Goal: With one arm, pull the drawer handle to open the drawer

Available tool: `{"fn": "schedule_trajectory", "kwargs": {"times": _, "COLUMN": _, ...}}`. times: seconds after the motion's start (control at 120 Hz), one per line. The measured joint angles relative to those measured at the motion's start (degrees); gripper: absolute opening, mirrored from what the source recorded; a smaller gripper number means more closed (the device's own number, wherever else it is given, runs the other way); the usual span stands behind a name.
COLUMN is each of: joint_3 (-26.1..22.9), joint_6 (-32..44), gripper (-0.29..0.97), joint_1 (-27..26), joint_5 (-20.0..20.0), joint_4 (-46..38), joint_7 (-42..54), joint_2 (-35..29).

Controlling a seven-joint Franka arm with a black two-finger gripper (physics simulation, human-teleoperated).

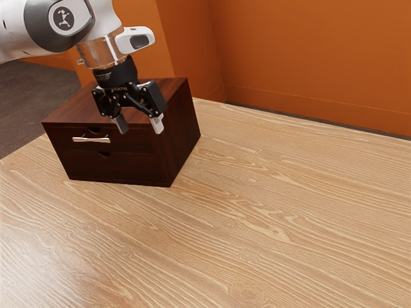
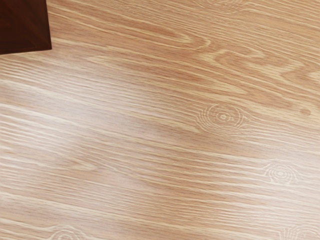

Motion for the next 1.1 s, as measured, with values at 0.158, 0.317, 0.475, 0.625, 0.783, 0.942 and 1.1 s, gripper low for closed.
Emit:
{"fn": "schedule_trajectory", "kwargs": {"times": 0.158, "joint_3": 0.00, "joint_6": -0.01, "gripper": 0.68, "joint_1": 0.00, "joint_5": -0.05, "joint_4": 0.00, "joint_7": -0.05, "joint_2": 0.00}}
{"fn": "schedule_trajectory", "kwargs": {"times": 0.317, "joint_3": 0.65, "joint_6": -0.21, "gripper": 0.68, "joint_1": 0.03, "joint_5": 0.11, "joint_4": 3.96, "joint_7": 0.97, "joint_2": -3.92}}
{"fn": "schedule_trajectory", "kwargs": {"times": 0.475, "joint_3": 7.50, "joint_6": -0.21, "gripper": 0.68, "joint_1": -2.02, "joint_5": 1.30, "joint_4": 7.71, "joint_7": 8.76, "joint_2": -13.98}}
{"fn": "schedule_trajectory", "kwargs": {"times": 0.625, "joint_3": 8.79, "joint_6": 1.42, "gripper": 0.68, "joint_1": -0.33, "joint_5": 1.45, "joint_4": 7.94, "joint_7": 25.06, "joint_2": -16.81}}
{"fn": "schedule_trajectory", "kwargs": {"times": 0.783, "joint_3": 15.96, "joint_6": 4.13, "gripper": 0.68, "joint_1": -0.28, "joint_5": 0.12, "joint_4": 6.06, "joint_7": 42.23, "joint_2": -15.64}}
{"fn": "schedule_trajectory", "kwargs": {"times": 0.942, "joint_3": 23.03, "joint_6": 5.46, "gripper": 0.68, "joint_1": 1.32, "joint_5": -4.49, "joint_4": 2.03, "joint_7": 58.69, "joint_2": -13.59}}
{"fn": "schedule_trajectory", "kwargs": {"times": 1.1, "joint_3": 22.26, "joint_6": 6.37, "gripper": 0.68, "joint_1": 1.28, "joint_5": -5.70, "joint_4": 1.50, "joint_7": 70.10, "joint_2": -5.29}}
